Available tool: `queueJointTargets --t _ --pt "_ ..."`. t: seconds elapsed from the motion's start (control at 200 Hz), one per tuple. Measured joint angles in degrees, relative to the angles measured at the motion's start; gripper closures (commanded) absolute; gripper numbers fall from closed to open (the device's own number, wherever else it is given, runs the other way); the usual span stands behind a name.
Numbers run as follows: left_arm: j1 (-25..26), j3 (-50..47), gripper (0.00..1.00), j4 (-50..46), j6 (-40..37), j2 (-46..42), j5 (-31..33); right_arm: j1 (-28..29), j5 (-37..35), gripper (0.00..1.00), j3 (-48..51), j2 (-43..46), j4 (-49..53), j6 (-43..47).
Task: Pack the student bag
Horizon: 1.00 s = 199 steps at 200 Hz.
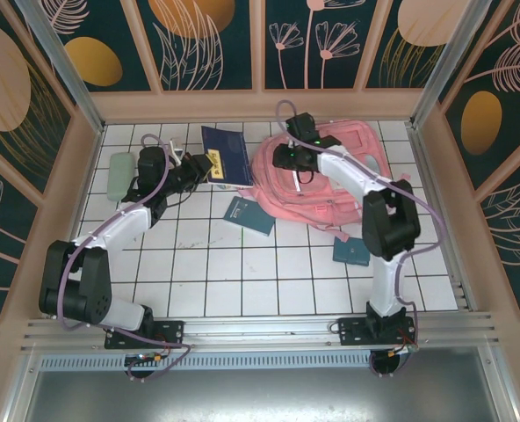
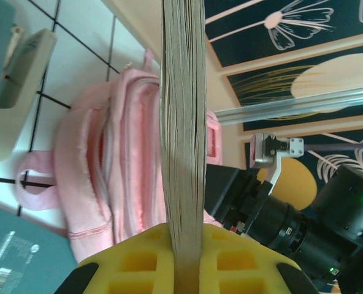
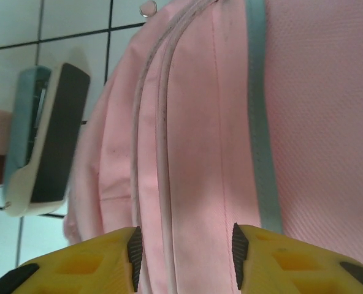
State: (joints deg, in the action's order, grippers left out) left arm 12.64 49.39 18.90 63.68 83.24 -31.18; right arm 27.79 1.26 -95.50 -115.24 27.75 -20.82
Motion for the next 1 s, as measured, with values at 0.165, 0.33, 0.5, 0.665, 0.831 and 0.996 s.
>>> queueJointTargets --t 0.165,0.33,0.5,0.665,0.831,0.996 --pt "0.0 0.0 1.0 -3.4 -2.1 -0.8 0.4 1.1 -4.0 0.55 -6.8 -7.0 3.8 1.4" --pt "0.0 0.0 1.0 -4.4 -3.3 -1.0 0.3 2.1 -6.9 0.56 -11.3 -11.0 7.1 2.2" --pt "0.0 0.0 1.0 -5.2 -4.2 -1.0 0.0 3.1 -10.3 0.71 -12.5 -12.0 8.3 2.7" --pt "0.0 0.0 1.0 -6.2 -5.4 -1.0 -0.5 3.7 -11.0 1.0 -14.0 -13.3 9.3 2.1" --pt "0.0 0.0 1.0 -6.3 -5.8 -1.0 -1.4 3.7 -11.6 1.0 -14.0 -13.2 9.4 2.0" --pt "0.0 -0.3 1.0 -3.7 -4.6 0.7 -2.9 3.7 -11.8 1.0 -14.0 -10.6 10.0 1.3"
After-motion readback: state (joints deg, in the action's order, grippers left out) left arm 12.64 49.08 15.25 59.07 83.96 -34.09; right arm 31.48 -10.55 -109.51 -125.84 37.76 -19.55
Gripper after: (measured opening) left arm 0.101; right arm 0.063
